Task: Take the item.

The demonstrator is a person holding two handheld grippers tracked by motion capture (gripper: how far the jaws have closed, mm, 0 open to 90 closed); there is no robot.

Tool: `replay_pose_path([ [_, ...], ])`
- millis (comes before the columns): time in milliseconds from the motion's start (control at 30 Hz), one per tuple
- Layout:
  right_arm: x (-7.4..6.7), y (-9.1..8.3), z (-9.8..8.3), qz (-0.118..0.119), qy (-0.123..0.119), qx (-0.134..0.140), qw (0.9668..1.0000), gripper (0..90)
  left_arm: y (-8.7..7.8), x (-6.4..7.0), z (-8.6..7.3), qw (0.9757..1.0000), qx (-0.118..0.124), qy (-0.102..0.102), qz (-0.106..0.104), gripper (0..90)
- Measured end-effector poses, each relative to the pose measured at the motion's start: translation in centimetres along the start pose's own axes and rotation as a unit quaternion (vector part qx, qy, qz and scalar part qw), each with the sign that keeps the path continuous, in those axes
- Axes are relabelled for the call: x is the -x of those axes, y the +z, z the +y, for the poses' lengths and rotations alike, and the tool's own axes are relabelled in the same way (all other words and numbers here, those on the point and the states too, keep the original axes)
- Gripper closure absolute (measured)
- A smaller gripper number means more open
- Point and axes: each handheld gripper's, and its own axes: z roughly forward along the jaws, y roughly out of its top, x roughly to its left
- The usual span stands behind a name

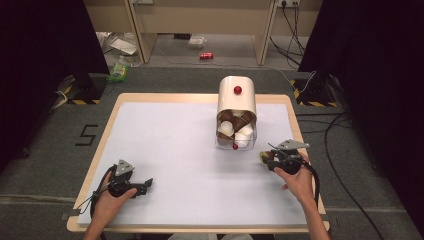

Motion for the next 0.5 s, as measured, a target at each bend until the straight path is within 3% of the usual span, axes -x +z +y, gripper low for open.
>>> replay_pose_path([
  [500,-0.12,0.88,-0.50,0.004,0.003,-0.014,0.9999,52.8,0.00,0.00,0.00,1.0000,0.000,0.000,0.000,9.7],
])
